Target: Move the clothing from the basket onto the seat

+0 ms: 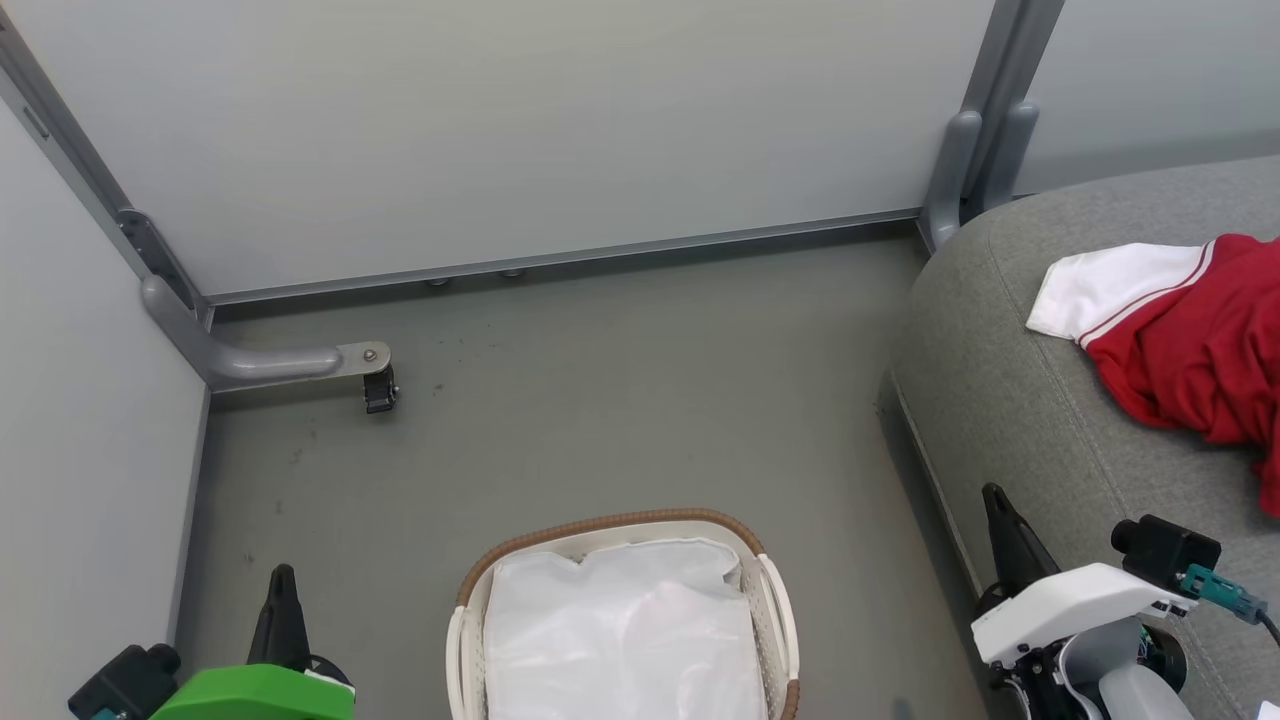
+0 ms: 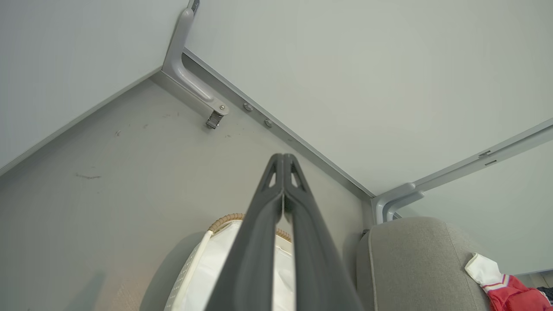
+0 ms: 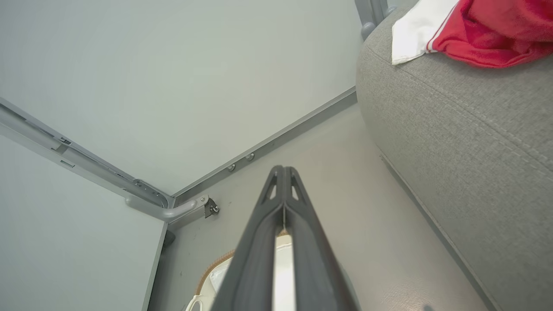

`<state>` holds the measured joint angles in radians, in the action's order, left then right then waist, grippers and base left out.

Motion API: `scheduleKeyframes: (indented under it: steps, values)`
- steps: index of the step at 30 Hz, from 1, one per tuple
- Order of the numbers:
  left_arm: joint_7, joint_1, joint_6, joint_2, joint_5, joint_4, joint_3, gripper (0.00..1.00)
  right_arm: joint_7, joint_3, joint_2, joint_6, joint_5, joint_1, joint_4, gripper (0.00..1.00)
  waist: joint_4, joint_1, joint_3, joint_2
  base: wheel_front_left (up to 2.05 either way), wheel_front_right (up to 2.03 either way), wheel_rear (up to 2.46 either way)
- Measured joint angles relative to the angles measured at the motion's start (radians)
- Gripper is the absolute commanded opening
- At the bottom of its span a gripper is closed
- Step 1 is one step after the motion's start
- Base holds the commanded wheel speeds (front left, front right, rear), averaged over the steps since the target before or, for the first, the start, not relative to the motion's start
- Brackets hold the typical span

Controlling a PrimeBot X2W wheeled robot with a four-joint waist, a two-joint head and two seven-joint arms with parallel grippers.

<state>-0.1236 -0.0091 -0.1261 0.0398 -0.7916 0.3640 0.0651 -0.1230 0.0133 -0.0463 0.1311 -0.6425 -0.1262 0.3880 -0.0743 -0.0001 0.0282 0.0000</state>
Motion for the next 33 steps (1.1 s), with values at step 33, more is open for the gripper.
scheduleKeyframes:
  steps: [33]
  values:
    - [0.105,-0.039,-0.001,0.002,-0.363,-0.052,0.022,0.00,0.107,-0.057,0.000,0.000,-0.430,0.008,-0.063,0.00,0.026,0.0000,-0.009,0.0000,0.00,0.00,0.00]
